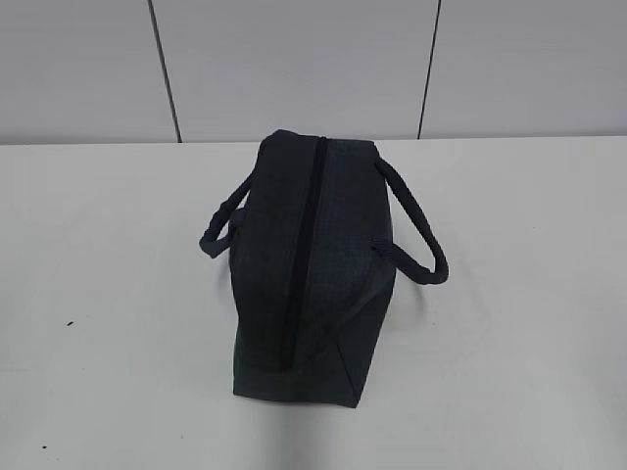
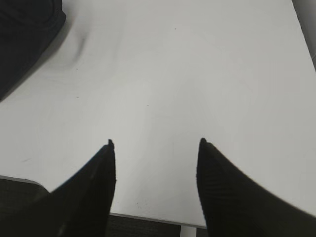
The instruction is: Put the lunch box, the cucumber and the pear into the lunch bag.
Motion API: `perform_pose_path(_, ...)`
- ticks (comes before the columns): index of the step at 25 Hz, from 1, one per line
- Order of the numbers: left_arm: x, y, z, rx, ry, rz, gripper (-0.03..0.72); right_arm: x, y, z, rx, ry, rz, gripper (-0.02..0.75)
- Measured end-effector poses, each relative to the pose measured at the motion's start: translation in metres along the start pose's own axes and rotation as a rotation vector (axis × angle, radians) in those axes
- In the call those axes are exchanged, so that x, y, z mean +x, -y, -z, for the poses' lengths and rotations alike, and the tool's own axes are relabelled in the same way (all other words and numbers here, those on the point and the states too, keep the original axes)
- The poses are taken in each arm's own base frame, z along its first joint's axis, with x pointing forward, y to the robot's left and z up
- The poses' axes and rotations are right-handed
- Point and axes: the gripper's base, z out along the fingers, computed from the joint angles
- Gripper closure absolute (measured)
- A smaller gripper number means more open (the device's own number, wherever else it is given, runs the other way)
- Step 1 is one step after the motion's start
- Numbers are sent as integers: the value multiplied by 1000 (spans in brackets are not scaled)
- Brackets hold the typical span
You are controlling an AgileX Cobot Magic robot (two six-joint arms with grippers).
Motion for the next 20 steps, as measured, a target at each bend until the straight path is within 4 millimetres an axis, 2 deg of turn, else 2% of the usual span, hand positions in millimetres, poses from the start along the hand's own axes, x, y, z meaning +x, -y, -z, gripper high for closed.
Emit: perform_pose_path(20,0,0,0,-36,-2,19,473,0,0,0,0,2,0,321)
